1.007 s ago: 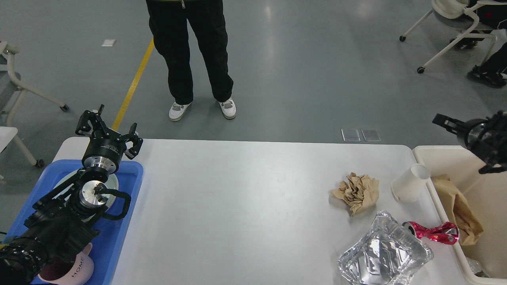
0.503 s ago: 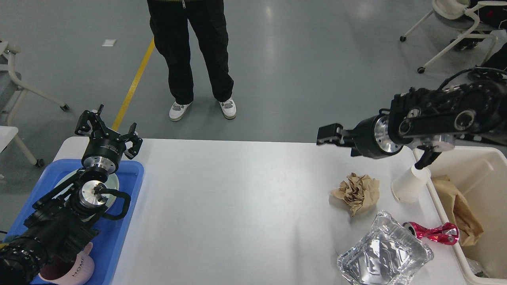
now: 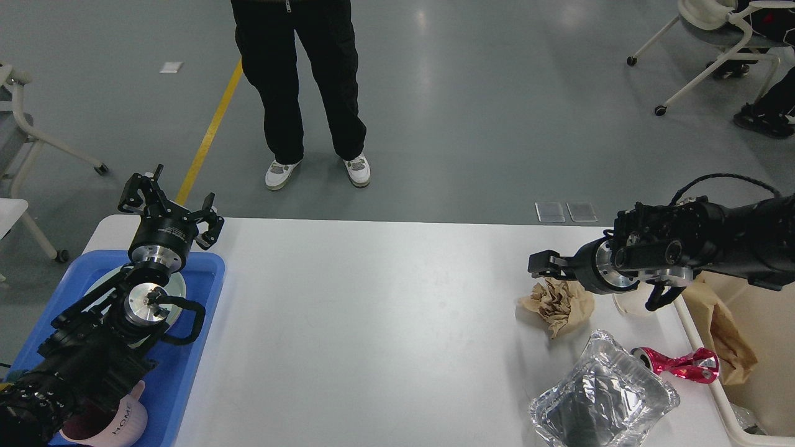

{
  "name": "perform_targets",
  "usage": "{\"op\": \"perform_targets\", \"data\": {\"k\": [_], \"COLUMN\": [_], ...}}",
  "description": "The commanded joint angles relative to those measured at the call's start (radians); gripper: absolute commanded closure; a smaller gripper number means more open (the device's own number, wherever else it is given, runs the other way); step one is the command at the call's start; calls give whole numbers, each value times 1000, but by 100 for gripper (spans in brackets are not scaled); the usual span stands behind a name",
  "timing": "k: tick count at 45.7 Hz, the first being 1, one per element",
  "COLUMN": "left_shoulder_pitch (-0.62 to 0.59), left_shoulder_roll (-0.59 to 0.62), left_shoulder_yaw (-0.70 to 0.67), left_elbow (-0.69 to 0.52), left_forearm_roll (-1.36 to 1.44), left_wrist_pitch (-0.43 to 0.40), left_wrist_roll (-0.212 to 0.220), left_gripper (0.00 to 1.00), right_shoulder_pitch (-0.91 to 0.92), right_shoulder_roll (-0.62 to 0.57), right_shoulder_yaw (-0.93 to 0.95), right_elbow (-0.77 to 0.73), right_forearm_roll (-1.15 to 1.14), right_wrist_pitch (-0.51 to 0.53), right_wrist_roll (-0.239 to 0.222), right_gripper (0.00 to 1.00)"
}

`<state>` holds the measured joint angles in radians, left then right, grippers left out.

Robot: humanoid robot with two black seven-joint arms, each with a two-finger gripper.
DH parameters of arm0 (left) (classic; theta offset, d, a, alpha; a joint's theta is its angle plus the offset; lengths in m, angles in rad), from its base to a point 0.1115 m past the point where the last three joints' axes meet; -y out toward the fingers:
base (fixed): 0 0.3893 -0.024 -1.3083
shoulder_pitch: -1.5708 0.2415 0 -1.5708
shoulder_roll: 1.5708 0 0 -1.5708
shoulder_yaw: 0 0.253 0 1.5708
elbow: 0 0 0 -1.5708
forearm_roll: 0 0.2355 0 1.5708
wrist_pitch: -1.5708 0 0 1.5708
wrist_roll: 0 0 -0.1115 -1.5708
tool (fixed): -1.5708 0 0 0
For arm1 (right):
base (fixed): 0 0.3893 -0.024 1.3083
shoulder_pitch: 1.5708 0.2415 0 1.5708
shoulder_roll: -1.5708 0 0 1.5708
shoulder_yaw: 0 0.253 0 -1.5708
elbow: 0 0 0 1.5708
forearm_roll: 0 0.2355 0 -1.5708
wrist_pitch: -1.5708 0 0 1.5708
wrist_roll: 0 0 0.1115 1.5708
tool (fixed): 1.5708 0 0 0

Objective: Tidy desktop
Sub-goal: 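Move the right gripper onto the crumpled brown paper and grasp it, then lift the crumpled paper and drop it into the white bin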

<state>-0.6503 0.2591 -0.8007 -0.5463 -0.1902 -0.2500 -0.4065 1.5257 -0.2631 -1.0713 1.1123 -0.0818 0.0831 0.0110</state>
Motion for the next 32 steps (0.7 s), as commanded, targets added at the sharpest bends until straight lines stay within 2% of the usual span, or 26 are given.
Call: {"op": "perform_targets", "data": {"k": [1, 20, 23, 25, 27, 30, 32], "left_shoulder_pitch": [0, 0, 0, 0, 0, 0, 0], "left_shoulder_roll": [0, 0, 0, 0, 0, 0, 0], "left_shoulder_yaw": [0, 0, 0, 0, -2, 0, 0], "left_elbow": [0, 0, 0, 0, 0, 0, 0], "left_forearm_roll": [0, 0, 0, 0, 0, 0, 0], "left_wrist_pitch": [0, 0, 0, 0, 0, 0, 0], "left_wrist_roll": [0, 0, 0, 0, 0, 0, 0], "left_gripper": [4, 4, 4, 4, 4, 4, 4], "right_shoulder_pitch": [-136, -427, -447, -452, -455, -453, -453], "right_shoulder_roll": [31, 131, 139, 140, 143, 157, 165], "right_shoulder_yaw": [8, 11, 11, 11, 11, 8, 5], "right_elbow": [-181, -538, -548, -548, -546, -540, -534], "right_forearm_roll": [8, 97, 97, 97, 96, 89, 85], "right_wrist_pitch": [-2, -8, -6, -8, -10, -13, -10], "right_wrist_roll": [0, -2, -2, 0, -2, -2, 0], "right_gripper": [0, 0, 2, 12, 34, 72, 86]}}
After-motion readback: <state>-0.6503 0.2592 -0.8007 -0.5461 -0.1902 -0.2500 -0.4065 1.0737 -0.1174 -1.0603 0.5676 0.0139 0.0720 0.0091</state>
